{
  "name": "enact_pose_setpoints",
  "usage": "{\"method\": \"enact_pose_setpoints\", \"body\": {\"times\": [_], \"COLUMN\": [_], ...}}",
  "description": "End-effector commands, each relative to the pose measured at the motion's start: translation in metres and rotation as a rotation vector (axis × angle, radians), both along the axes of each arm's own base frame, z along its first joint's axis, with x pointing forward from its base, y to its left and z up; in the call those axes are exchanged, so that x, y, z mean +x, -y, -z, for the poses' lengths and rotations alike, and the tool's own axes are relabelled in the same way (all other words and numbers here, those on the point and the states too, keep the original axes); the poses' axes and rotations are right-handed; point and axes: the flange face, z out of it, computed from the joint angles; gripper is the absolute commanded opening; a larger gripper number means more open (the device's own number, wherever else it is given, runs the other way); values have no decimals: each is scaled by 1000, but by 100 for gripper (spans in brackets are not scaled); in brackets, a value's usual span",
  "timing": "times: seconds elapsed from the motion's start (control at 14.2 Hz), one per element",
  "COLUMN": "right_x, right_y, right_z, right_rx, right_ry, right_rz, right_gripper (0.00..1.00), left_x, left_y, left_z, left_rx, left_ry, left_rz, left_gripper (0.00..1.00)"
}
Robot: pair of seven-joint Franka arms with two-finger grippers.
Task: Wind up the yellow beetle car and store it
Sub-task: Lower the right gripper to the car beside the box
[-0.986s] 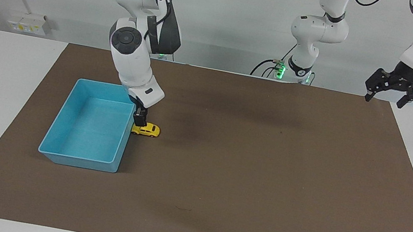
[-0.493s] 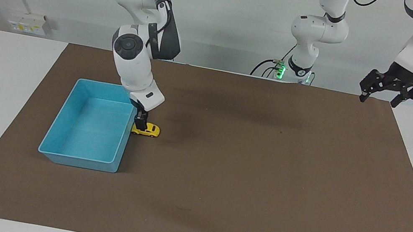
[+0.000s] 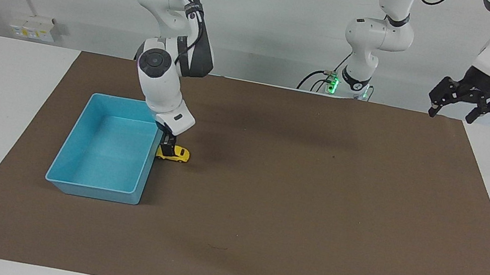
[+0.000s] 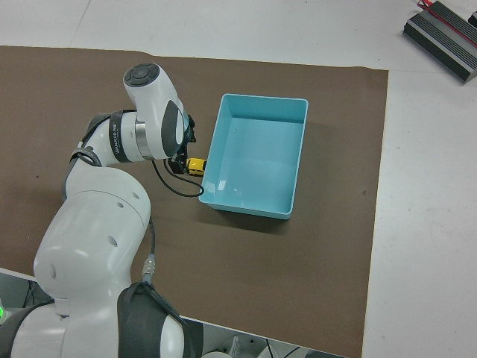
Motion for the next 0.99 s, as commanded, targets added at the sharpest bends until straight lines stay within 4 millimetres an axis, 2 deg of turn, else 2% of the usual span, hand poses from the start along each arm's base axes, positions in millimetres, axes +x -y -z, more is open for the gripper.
{"method": "enact_pose_setpoints", "body": {"times": [0.0,0.21,0.92], "right_x": [-9,-10,-12], "right_y": [6,4,7], "right_z": [8,23,44], "right_rx": [-2,1,8], "right_ry": [22,28,57], "right_rz": [-17,-12,-2], "right_gripper": [100,100,100], "left_x": [-4,-7,-6], "left_y": [3,12,8], "left_z": [-5,-5,-6], "left_rx": [-16,-15,-15], "left_ry": [-11,-22,-16], "left_rz": [-10,1,-4], "left_gripper": [100,100,100]}}
